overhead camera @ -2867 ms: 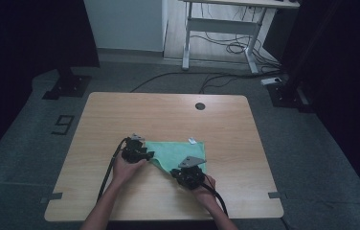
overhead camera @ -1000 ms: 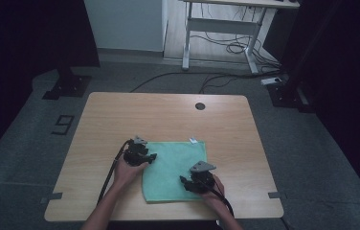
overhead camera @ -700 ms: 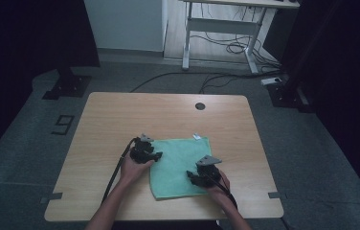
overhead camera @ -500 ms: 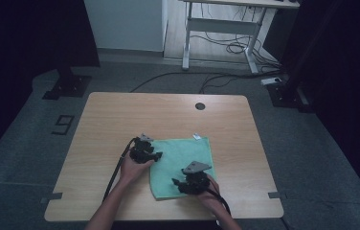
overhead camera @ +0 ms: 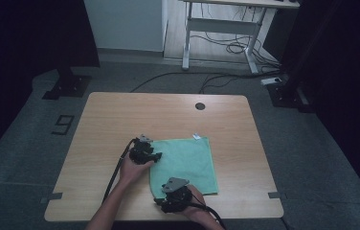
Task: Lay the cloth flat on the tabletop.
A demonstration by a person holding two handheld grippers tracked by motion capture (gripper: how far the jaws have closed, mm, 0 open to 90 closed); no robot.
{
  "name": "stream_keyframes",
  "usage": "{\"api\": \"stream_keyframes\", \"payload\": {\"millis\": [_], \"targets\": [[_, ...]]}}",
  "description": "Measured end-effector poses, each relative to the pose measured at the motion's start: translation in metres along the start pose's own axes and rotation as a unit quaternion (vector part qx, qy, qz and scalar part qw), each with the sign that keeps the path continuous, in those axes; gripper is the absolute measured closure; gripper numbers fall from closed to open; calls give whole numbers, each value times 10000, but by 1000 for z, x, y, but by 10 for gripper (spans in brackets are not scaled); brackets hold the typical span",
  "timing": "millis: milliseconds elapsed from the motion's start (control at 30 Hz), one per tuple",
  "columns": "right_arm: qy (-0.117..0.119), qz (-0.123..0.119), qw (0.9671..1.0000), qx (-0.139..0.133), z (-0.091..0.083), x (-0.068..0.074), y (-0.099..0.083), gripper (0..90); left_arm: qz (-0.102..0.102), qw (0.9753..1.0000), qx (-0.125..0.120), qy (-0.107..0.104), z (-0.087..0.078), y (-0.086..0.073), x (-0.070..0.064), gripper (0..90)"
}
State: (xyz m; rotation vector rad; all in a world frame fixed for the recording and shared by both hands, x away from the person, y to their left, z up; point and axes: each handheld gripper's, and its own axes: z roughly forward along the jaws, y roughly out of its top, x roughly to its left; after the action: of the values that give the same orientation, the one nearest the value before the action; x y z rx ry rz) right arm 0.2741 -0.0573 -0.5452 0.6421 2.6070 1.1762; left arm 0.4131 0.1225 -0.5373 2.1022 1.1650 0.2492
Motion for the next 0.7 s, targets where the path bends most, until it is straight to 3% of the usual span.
{"api": "stream_keyframes", "payload": {"millis": [133,200,267,333,467,567,633,700], "targets": [[-67,-20,10000,-9,6,-1,3,716,-4,10000,-4,-9,0,0,0,507],[-14,265,9995,-167,5,-7,6,797,-20,10000,-9,-33,0,0,1,508],[18,678,9967,-441,-1,-17,8,817,-41,10000,-2,-54,0,0,1,507],[-56,944,9935,-634,-9,-27,6,814,-43,10000,0,-68,0,0,2,508],[3,1336,9884,-723,-20,-45,0,807,-41,10000,9,-59,0,0,2,508],[315,1350,9879,-690,-20,-40,-1,811,-45,10000,9,-53,0,0,1,507],[652,1139,9896,-585,-16,-27,1,778,-53,10000,13,-60,0,1,2,507],[624,876,9930,-493,-13,-15,3,720,-50,10000,24,-57,0,1,2,507]]}}
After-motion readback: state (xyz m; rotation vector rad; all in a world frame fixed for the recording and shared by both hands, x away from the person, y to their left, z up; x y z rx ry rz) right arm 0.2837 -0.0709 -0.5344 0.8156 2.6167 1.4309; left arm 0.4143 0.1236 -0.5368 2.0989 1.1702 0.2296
